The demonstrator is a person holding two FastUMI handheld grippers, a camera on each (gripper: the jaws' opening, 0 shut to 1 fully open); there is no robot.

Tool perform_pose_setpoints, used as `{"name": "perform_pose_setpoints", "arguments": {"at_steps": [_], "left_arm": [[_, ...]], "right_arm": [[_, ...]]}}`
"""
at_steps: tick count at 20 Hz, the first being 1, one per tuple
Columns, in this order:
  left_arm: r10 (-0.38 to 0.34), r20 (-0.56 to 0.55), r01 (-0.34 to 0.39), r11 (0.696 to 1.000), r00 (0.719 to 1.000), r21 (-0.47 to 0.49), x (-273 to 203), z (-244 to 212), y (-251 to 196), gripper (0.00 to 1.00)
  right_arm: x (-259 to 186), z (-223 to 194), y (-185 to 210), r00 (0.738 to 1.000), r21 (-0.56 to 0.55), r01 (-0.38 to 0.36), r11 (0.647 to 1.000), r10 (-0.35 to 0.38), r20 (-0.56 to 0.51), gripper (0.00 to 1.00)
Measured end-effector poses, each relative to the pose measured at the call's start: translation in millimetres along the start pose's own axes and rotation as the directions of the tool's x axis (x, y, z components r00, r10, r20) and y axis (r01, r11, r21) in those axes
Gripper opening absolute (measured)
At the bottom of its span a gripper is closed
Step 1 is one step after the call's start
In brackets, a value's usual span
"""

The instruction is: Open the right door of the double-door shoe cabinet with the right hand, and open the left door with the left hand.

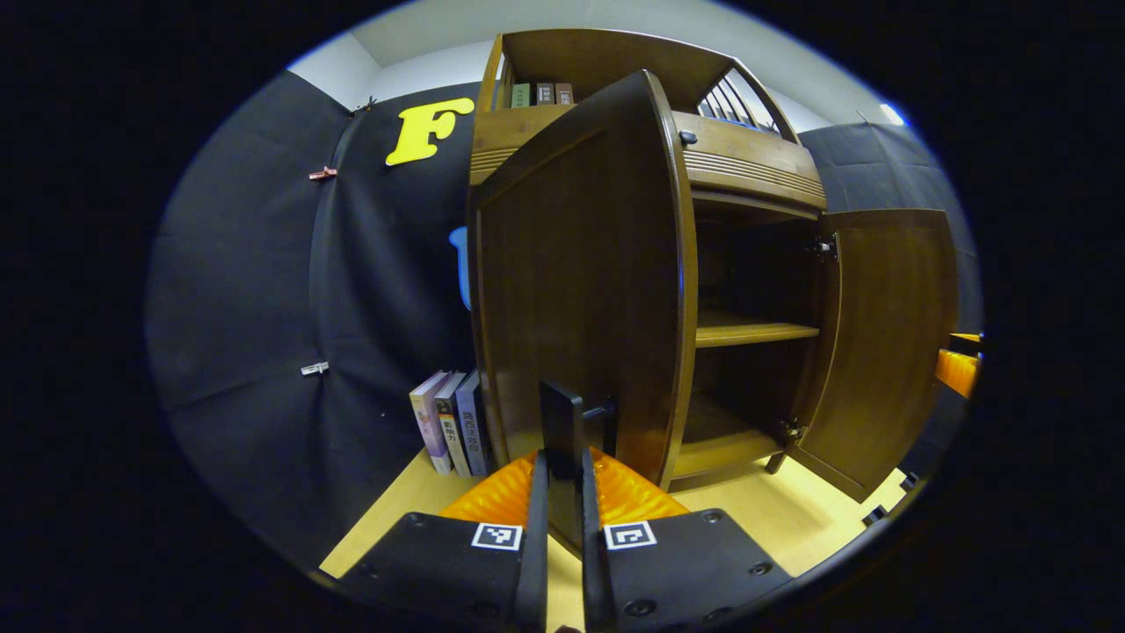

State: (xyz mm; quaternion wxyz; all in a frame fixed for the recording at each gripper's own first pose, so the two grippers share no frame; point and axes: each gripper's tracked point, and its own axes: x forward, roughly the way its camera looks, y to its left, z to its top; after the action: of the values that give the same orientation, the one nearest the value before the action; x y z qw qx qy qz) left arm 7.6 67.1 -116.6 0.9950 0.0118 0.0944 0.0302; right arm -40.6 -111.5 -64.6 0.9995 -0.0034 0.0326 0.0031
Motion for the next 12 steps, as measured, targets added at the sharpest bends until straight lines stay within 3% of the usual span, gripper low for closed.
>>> {"name": "perform_pose_setpoints", "arguments": {"at_steps": [12], "left_arm": [[0.04,0.001,-0.039,0.999,0.999,-0.037,-32.7,-15.7,67.0,0.11]], "right_arm": [[3.0,-17.0,36.8,0.999,0.009,-0.044,0.999,0.045,-0.026,0.96]]}}
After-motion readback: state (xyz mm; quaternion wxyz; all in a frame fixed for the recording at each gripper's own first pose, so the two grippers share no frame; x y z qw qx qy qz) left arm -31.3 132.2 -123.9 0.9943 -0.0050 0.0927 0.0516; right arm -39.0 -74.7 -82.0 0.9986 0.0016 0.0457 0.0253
